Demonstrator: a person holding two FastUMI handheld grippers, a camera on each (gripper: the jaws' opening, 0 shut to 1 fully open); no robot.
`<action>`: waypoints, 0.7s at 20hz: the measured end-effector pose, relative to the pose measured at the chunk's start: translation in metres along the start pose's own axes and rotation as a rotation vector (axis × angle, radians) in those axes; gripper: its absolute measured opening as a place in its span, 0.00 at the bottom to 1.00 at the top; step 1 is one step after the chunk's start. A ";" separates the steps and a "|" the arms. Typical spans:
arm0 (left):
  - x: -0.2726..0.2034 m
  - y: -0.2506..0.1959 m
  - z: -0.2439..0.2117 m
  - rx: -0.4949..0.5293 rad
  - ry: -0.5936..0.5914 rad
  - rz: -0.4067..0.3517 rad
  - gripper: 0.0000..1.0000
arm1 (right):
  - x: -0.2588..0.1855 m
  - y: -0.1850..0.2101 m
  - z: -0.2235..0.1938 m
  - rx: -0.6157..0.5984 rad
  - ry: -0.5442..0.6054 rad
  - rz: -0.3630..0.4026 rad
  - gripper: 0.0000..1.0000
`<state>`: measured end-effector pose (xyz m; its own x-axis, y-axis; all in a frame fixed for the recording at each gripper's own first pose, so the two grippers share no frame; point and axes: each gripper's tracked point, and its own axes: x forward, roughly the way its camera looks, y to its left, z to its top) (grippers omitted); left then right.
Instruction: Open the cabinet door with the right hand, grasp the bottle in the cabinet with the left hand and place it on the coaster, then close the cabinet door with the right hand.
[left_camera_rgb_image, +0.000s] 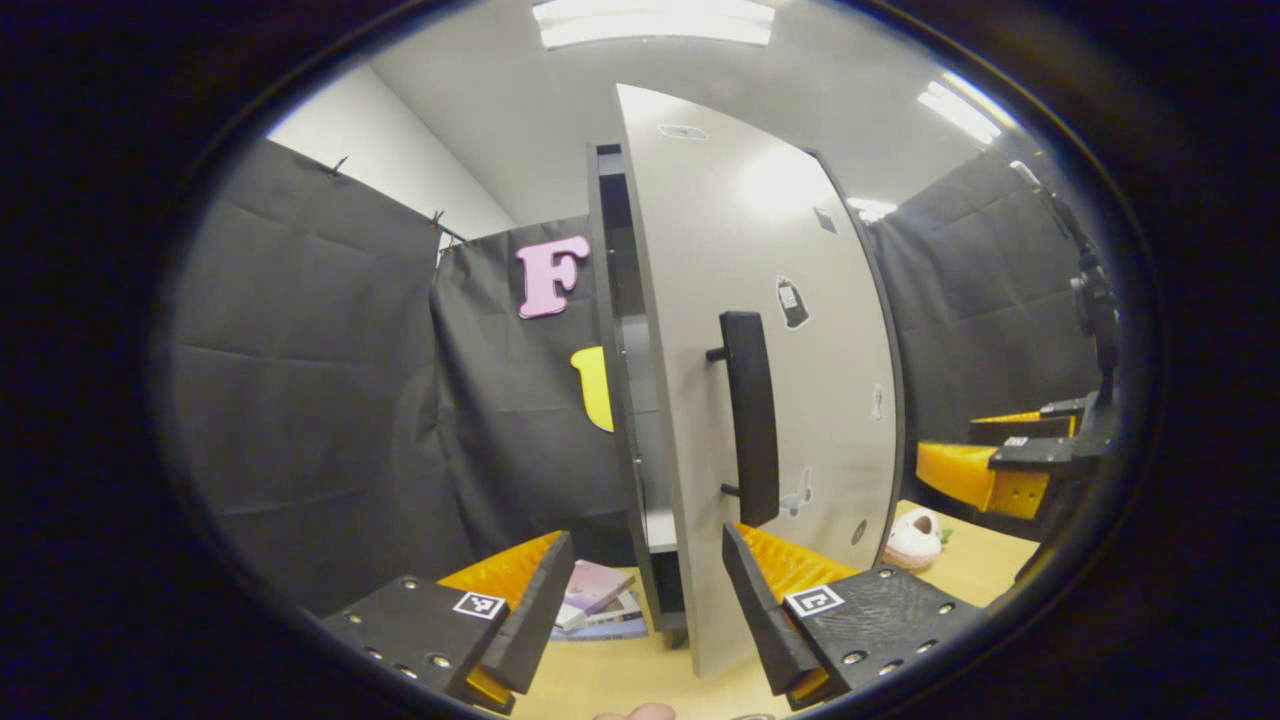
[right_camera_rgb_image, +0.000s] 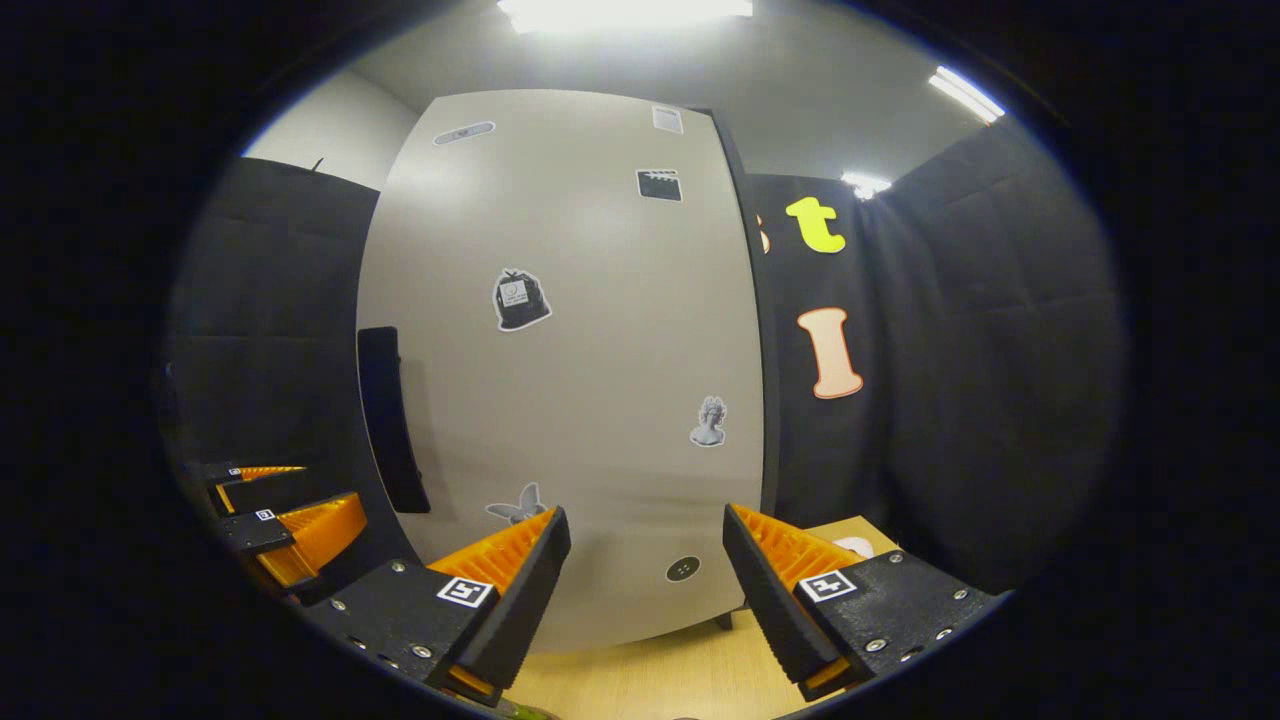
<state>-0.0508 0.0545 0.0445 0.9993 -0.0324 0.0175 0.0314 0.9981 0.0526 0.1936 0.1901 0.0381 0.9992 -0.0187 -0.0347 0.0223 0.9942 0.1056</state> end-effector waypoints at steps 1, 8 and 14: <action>0.004 -0.003 0.006 -0.003 -0.009 0.003 0.85 | 0.001 0.002 -0.001 0.012 0.016 0.001 0.95; 0.019 -0.017 -0.003 -0.045 0.008 -0.014 0.89 | 0.010 0.008 0.016 0.020 -0.019 0.010 0.95; 0.020 -0.013 -0.007 -0.054 0.027 0.001 0.89 | 0.007 0.004 0.007 -0.017 -0.009 -0.015 0.95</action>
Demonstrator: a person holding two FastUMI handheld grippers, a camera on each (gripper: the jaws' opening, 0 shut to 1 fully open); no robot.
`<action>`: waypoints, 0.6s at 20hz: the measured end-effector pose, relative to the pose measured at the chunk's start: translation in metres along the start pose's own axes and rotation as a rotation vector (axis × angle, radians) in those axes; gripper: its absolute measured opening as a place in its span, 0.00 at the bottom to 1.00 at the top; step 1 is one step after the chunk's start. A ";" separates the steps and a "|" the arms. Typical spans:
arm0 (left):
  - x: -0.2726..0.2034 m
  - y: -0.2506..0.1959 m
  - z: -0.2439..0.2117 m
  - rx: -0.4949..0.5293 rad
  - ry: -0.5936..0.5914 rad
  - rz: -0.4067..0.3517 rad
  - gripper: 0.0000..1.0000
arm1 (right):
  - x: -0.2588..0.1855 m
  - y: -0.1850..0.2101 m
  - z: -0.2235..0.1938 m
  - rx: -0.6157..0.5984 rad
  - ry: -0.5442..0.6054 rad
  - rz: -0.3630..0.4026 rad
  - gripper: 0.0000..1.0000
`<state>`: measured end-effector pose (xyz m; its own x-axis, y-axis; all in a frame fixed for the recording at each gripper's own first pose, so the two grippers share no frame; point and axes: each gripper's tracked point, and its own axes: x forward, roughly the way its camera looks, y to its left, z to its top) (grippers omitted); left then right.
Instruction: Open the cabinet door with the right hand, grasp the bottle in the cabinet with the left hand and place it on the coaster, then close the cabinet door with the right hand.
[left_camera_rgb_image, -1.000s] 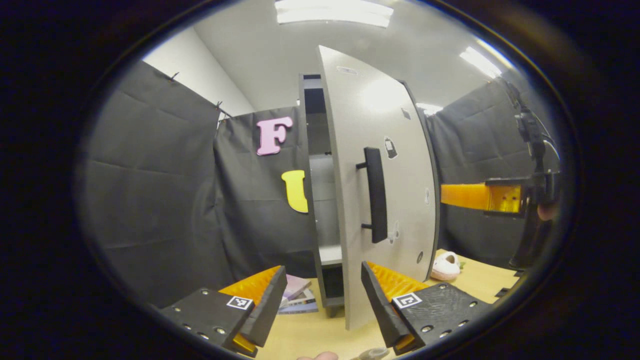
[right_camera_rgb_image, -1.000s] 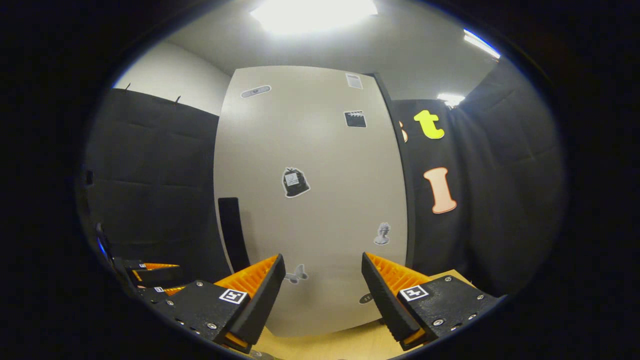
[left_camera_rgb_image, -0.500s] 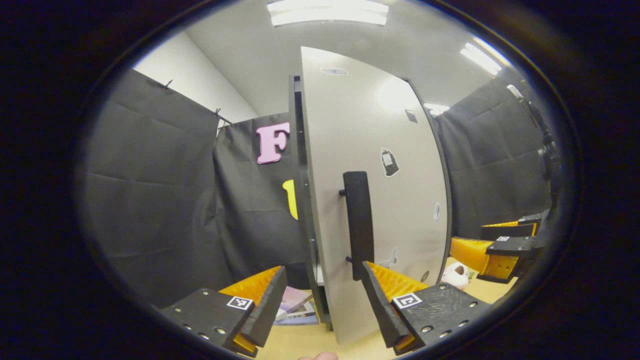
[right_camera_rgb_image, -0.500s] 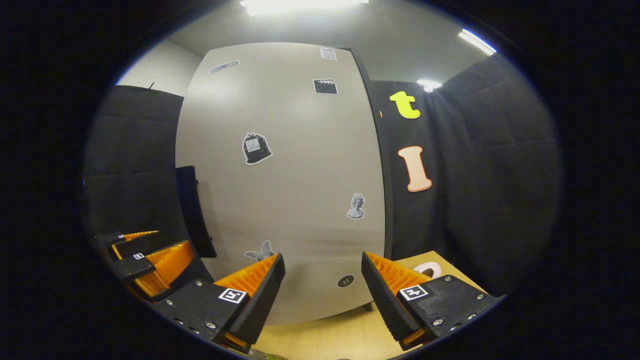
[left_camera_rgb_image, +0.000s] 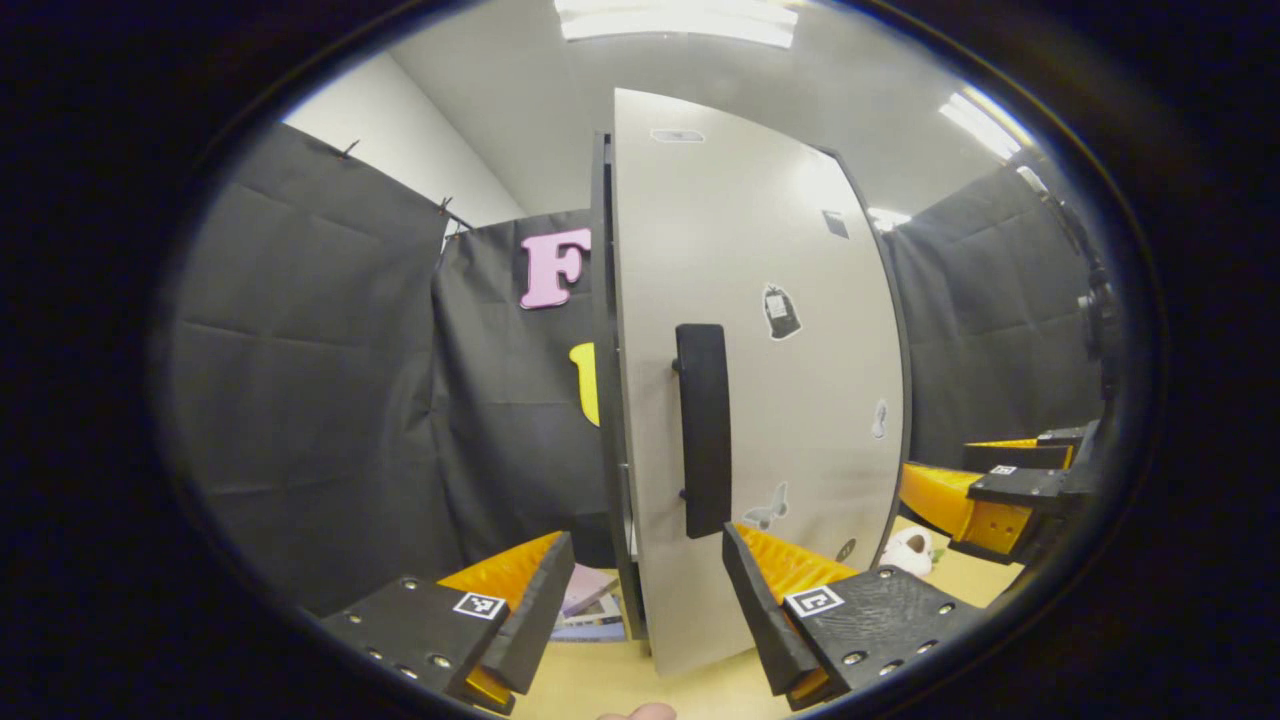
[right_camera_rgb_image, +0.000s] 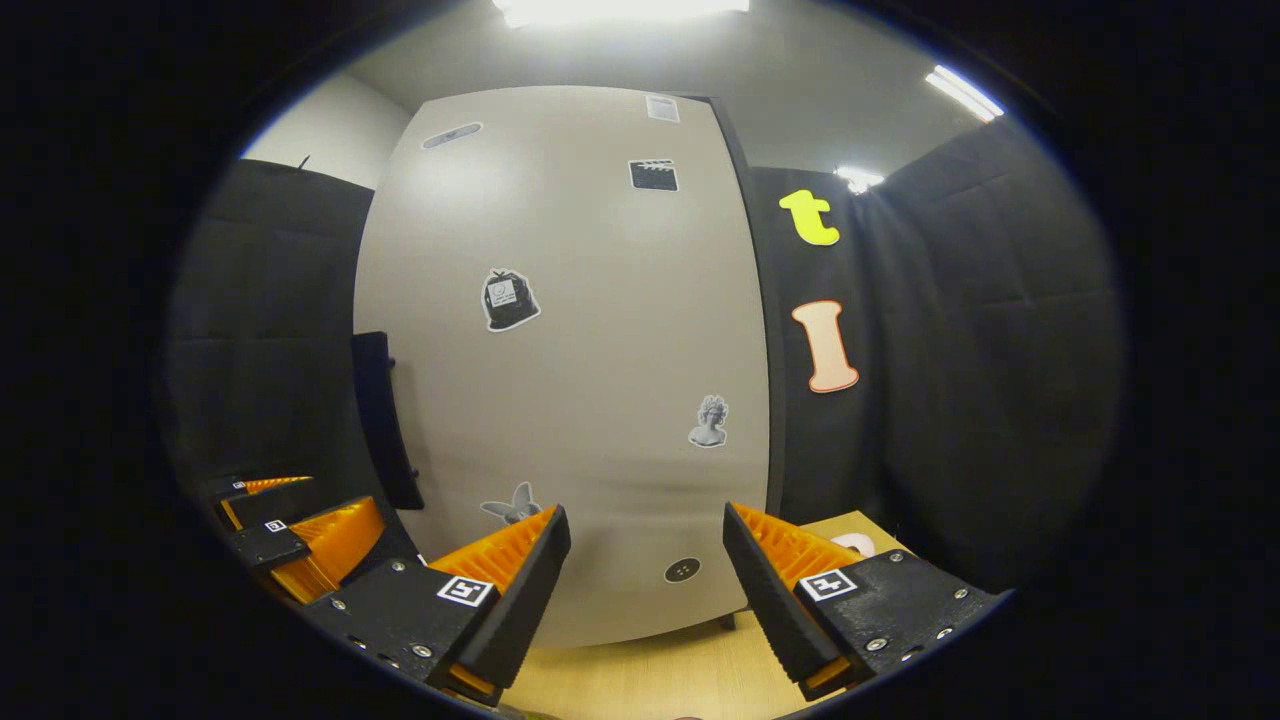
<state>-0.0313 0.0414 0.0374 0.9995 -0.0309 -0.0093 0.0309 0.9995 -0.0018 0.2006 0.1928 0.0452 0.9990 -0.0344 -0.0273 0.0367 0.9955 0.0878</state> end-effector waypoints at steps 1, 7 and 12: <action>-0.001 0.000 0.001 0.003 -0.001 -0.001 0.89 | -0.002 0.001 0.000 -0.005 -0.001 -0.002 0.95; -0.003 0.003 0.002 -0.029 0.004 0.002 0.85 | -0.010 0.010 -0.002 -0.014 -0.004 0.017 0.95; -0.008 0.006 0.002 -0.045 0.015 0.022 0.89 | -0.013 0.015 -0.002 -0.033 -0.006 0.039 0.95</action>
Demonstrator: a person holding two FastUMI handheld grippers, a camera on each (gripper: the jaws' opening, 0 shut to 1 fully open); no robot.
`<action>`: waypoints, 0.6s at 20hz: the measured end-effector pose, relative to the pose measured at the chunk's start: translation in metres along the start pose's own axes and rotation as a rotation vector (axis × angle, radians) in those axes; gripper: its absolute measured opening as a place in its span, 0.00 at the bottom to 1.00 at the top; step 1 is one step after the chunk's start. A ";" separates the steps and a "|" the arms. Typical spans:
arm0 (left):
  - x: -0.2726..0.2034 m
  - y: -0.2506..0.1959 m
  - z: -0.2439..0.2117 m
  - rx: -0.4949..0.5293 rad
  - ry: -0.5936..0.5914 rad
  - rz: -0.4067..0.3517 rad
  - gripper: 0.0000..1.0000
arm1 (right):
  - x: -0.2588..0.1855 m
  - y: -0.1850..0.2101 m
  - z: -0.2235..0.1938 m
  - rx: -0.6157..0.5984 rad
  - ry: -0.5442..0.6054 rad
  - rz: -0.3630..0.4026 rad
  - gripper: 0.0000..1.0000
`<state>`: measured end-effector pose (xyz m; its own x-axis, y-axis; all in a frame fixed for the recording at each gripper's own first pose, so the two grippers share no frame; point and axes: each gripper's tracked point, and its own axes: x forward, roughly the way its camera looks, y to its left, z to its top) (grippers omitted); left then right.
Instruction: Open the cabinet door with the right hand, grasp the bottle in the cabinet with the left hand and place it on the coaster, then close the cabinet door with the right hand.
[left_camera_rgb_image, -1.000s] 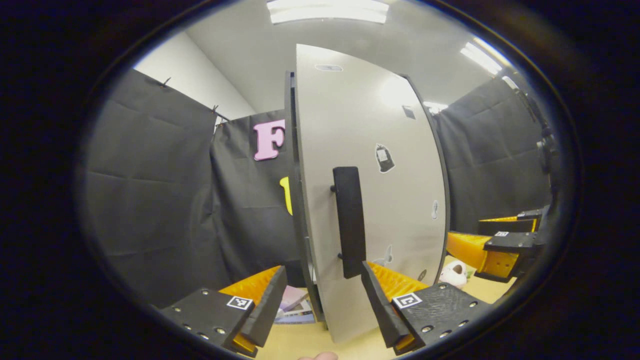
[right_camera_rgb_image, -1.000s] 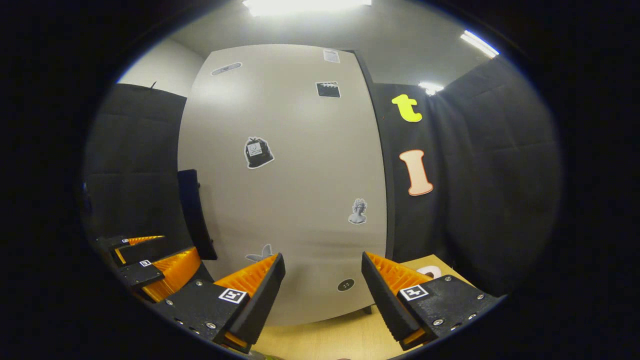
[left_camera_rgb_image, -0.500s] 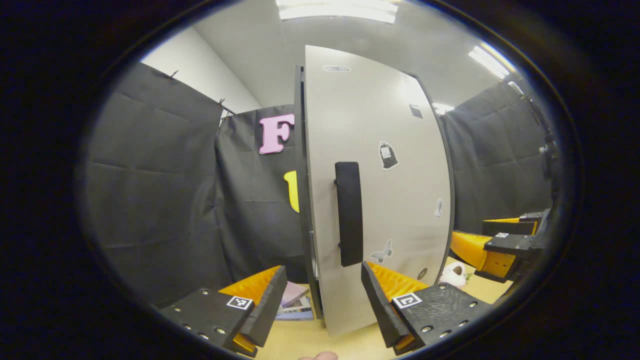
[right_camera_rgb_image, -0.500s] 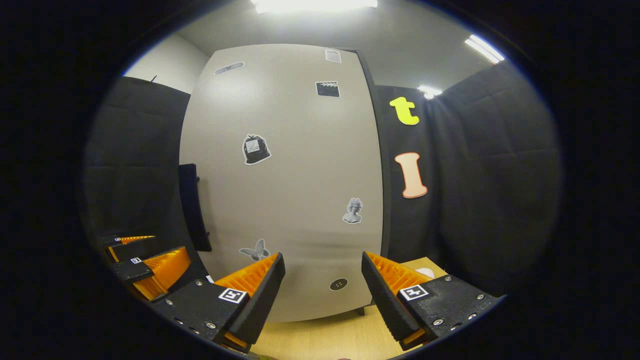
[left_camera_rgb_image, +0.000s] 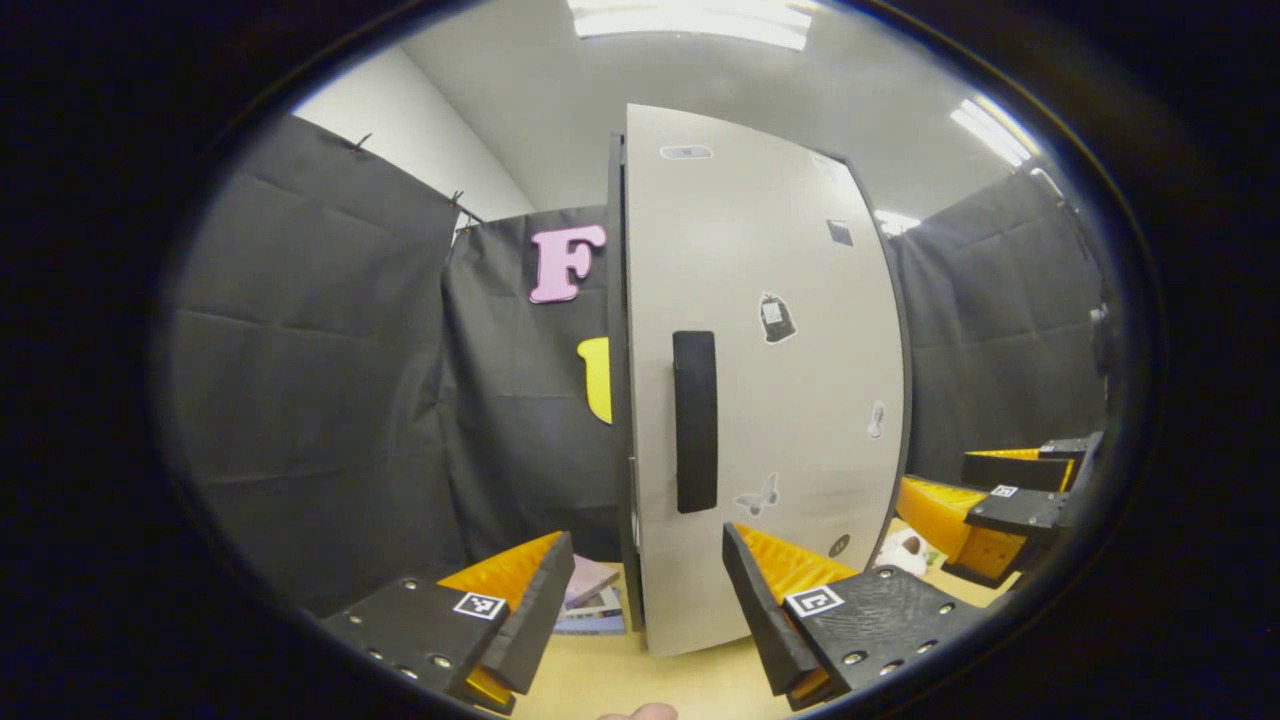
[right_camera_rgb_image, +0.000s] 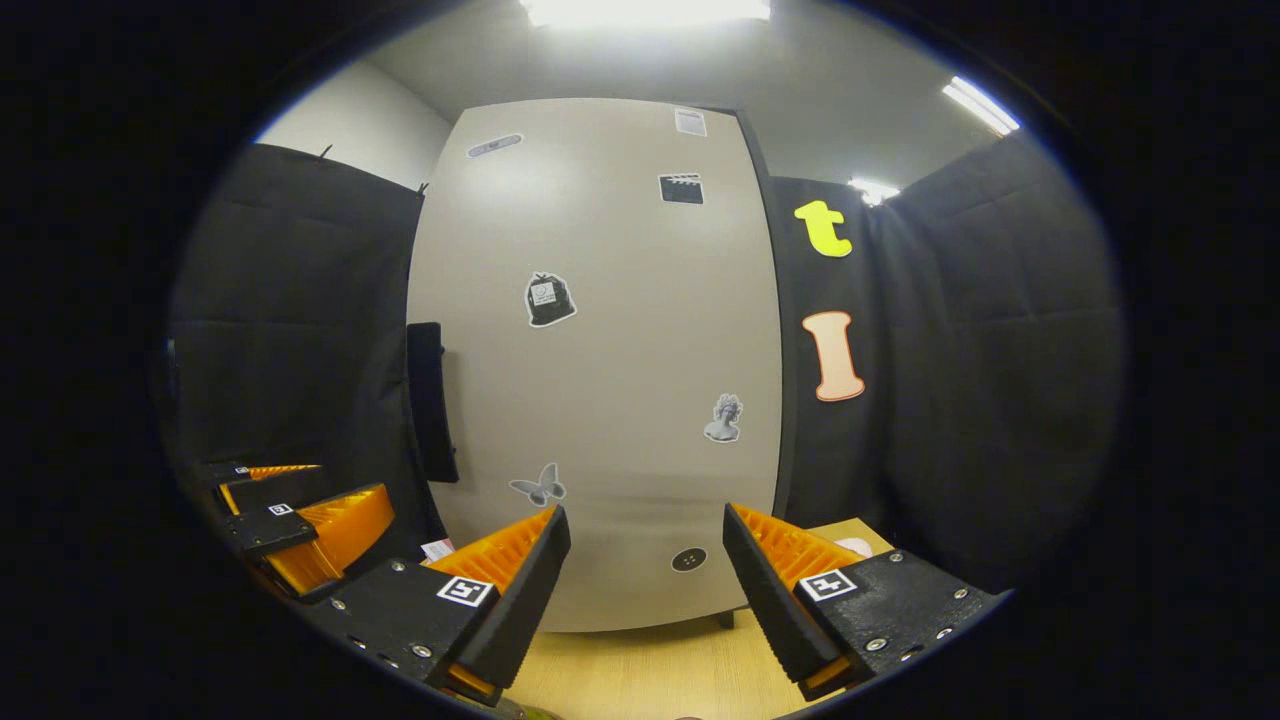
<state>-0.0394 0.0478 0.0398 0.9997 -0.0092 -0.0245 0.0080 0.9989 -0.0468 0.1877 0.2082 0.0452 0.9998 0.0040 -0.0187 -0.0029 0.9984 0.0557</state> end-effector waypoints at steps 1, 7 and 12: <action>-0.001 0.002 0.000 0.000 0.003 0.005 0.89 | -0.001 0.001 -0.002 0.002 0.004 0.003 0.95; 0.001 -0.004 -0.009 -0.007 0.025 0.003 0.86 | -0.006 0.003 -0.003 0.008 0.009 0.009 0.91; 0.001 -0.005 -0.005 0.030 0.016 -0.017 0.89 | -0.005 0.003 -0.006 0.005 0.017 0.007 0.95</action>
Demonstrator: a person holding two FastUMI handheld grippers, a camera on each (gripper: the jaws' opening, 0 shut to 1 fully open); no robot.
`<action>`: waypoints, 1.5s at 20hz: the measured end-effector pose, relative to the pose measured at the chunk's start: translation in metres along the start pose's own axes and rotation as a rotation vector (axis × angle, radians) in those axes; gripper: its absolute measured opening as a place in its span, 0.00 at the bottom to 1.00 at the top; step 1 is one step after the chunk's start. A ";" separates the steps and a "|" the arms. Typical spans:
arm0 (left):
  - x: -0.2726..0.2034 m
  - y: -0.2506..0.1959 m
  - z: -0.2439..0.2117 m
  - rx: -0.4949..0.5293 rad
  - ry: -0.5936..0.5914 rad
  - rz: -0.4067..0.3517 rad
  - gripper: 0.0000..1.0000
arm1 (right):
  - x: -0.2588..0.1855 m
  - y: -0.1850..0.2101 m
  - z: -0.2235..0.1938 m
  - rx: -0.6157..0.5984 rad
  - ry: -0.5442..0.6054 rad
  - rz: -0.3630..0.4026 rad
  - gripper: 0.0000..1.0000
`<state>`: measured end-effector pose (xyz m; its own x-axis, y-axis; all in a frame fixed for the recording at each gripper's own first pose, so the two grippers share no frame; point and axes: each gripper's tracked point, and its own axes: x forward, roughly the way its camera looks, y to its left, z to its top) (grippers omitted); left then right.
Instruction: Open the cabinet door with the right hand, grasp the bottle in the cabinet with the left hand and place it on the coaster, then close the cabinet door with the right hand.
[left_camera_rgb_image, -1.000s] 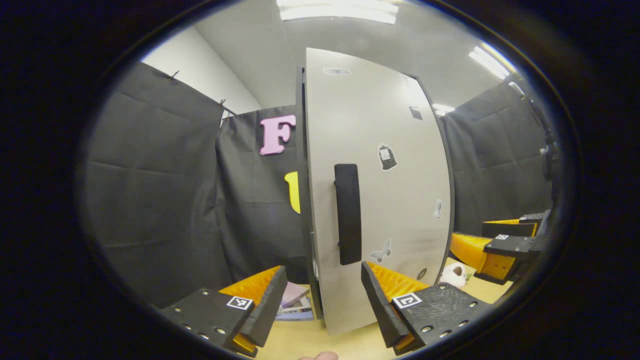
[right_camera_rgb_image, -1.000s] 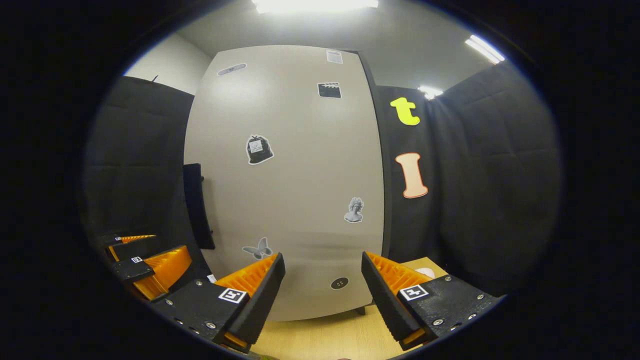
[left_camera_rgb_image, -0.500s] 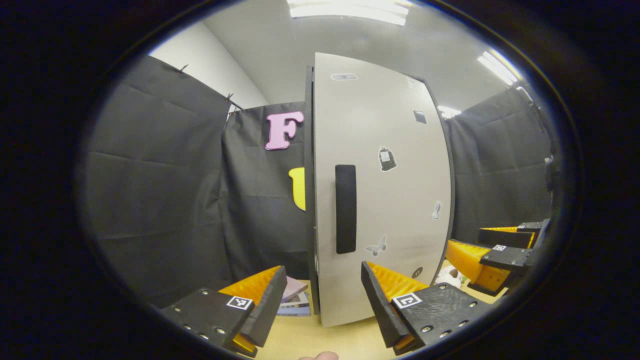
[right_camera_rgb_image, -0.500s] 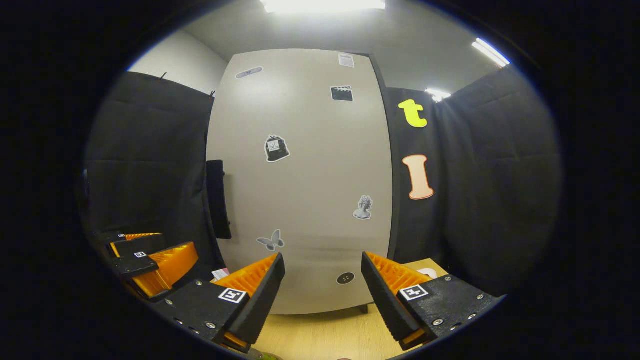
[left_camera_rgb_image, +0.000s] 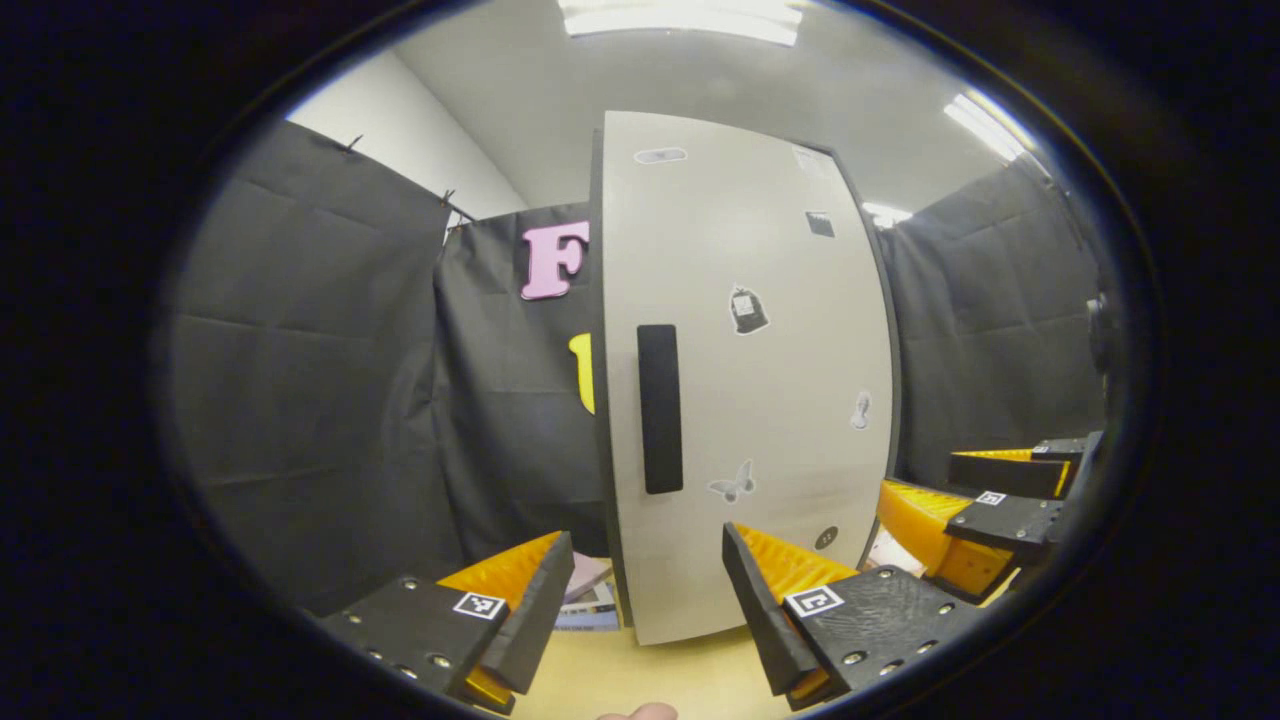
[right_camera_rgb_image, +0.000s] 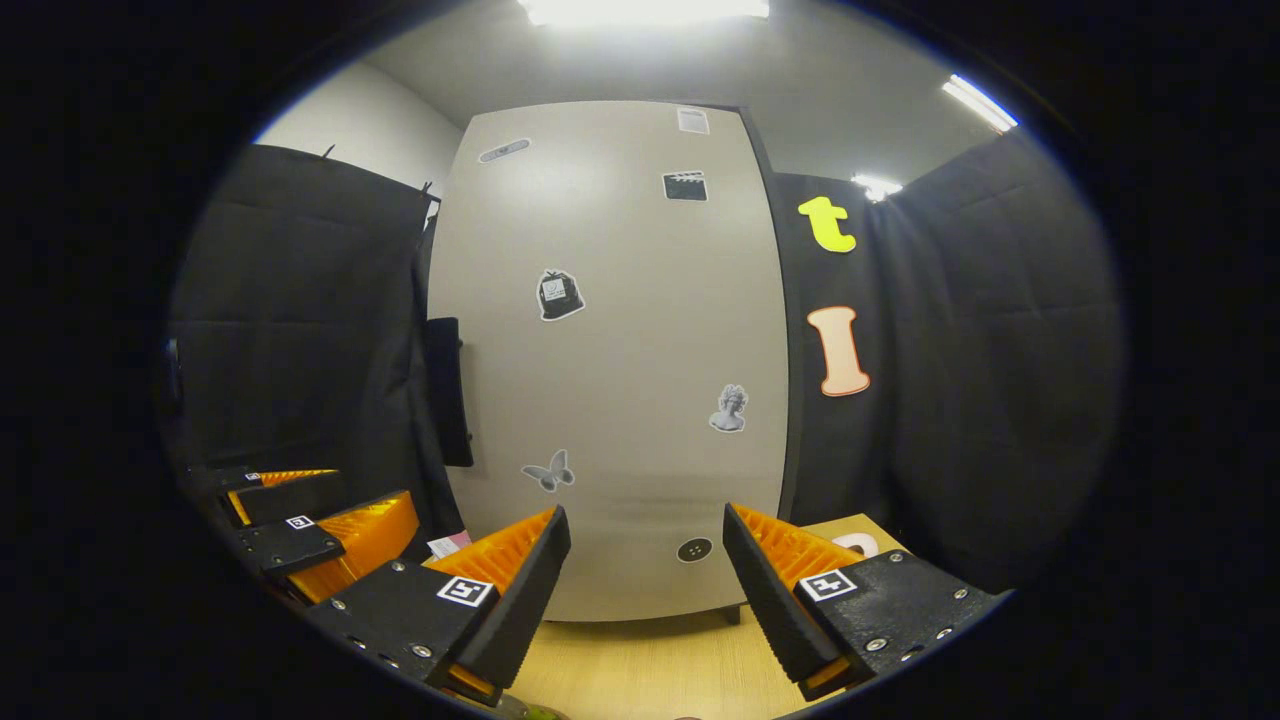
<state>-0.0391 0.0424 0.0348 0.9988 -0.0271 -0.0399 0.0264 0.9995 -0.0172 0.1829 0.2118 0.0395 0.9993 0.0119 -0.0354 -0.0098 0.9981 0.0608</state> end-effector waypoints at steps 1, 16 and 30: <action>0.001 0.000 0.000 -0.002 0.001 -0.002 0.89 | 0.000 -0.001 -0.002 -0.001 0.007 -0.001 0.95; 0.030 -0.026 0.000 -0.019 0.013 -0.034 0.86 | 0.008 -0.007 0.004 -0.045 0.038 -0.036 0.95; 0.029 -0.043 -0.002 -0.014 0.006 -0.057 0.86 | 0.004 -0.012 0.008 -0.044 0.025 -0.043 0.95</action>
<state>-0.0112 -0.0016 0.0327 0.9955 -0.0837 -0.0445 0.0822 0.9960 -0.0341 0.1877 0.1995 0.0462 0.9976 -0.0296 -0.0618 0.0306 0.9994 0.0148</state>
